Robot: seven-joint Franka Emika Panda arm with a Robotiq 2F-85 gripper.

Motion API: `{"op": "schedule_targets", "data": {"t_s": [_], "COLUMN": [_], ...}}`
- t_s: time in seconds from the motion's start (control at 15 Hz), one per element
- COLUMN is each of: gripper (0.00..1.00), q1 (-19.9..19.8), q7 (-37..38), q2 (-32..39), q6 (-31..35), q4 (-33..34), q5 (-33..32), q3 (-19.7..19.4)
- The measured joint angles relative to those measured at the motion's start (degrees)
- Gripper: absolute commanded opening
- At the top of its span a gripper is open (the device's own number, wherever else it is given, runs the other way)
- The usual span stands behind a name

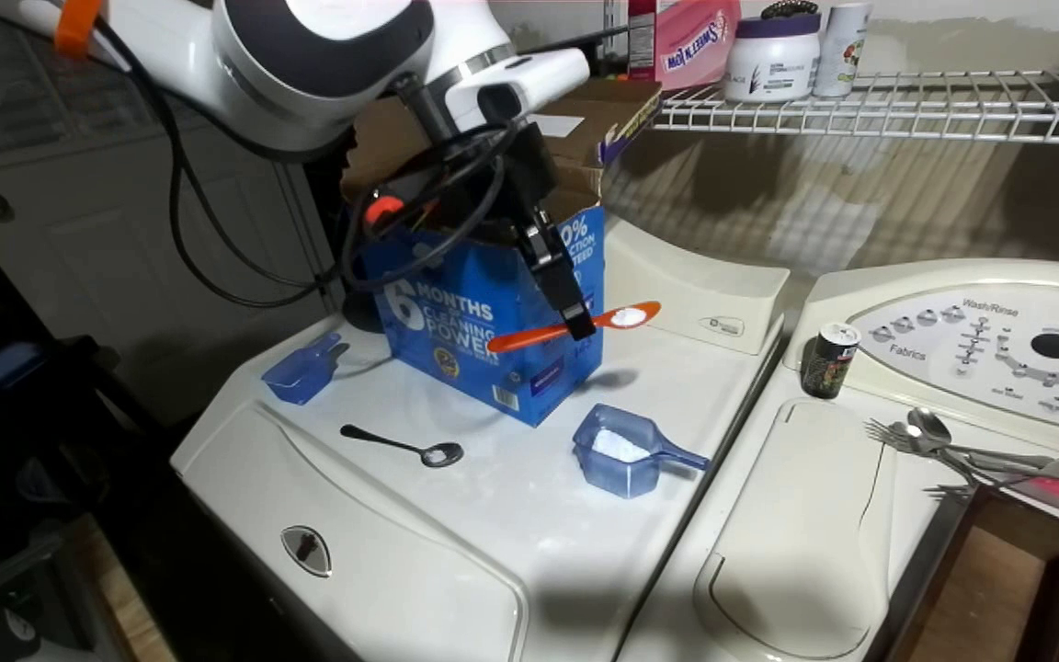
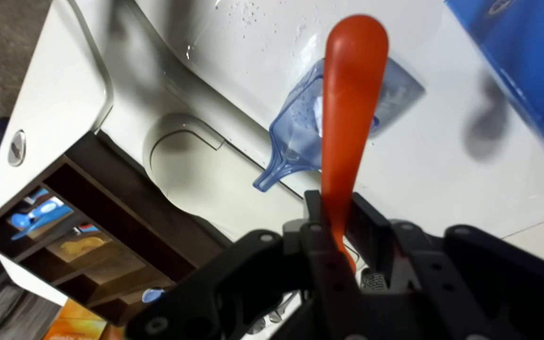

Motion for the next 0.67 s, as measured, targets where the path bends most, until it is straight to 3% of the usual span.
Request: {"op": "schedule_targets", "data": {"t_s": [0.67], "gripper": [0.04], "q1": [0.07], "q7": [-15.24], "q2": [-3.09], "q6": [-2.15], "q4": [3.95], "q5": [0.37], "q3": [2.78]}}
